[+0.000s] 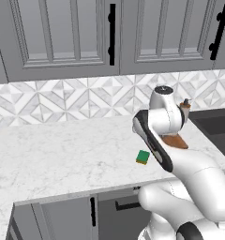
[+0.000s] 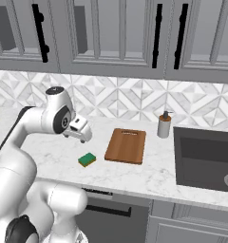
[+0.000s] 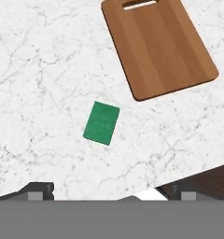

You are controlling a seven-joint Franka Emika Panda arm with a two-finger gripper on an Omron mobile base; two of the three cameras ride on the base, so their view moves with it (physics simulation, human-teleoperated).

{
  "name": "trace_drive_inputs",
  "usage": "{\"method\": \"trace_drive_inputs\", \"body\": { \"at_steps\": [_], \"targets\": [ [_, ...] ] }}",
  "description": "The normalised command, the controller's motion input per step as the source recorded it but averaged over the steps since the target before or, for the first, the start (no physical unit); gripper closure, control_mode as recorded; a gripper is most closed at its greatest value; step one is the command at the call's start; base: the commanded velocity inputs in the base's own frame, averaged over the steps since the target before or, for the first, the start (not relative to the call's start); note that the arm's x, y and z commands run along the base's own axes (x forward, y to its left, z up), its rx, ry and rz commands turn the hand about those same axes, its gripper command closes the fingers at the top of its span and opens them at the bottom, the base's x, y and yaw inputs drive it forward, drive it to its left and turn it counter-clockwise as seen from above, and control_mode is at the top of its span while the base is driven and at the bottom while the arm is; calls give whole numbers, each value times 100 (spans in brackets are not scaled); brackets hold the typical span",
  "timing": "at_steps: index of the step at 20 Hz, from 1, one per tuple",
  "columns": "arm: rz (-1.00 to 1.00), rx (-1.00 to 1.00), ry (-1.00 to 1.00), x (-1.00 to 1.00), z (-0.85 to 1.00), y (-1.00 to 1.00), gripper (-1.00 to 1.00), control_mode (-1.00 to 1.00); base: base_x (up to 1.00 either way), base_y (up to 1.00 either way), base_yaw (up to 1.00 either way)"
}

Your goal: Pick up the sponge from the counter and clean the cutting board by briefly scrubbing or pressing down on the cutting board. Once finished, release the sponge.

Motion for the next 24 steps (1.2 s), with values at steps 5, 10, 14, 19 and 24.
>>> {"method": "trace_drive_inputs", "body": {
  "at_steps": [5,10,14,19,24],
  "targets": [
    [-16,9,0,0,-44,0,-100,-100,0,0,0],
    [-13,9,0,0,-45,0,-100,-100,0,0,0],
    [-9,1,0,1,-39,0,-100,-100,0,0,0],
    [-3,0,0,21,-39,7,-100,-100,0,0,0],
    [-1,0,-1,35,-32,6,-100,-100,0,0,0]
  ]
}}
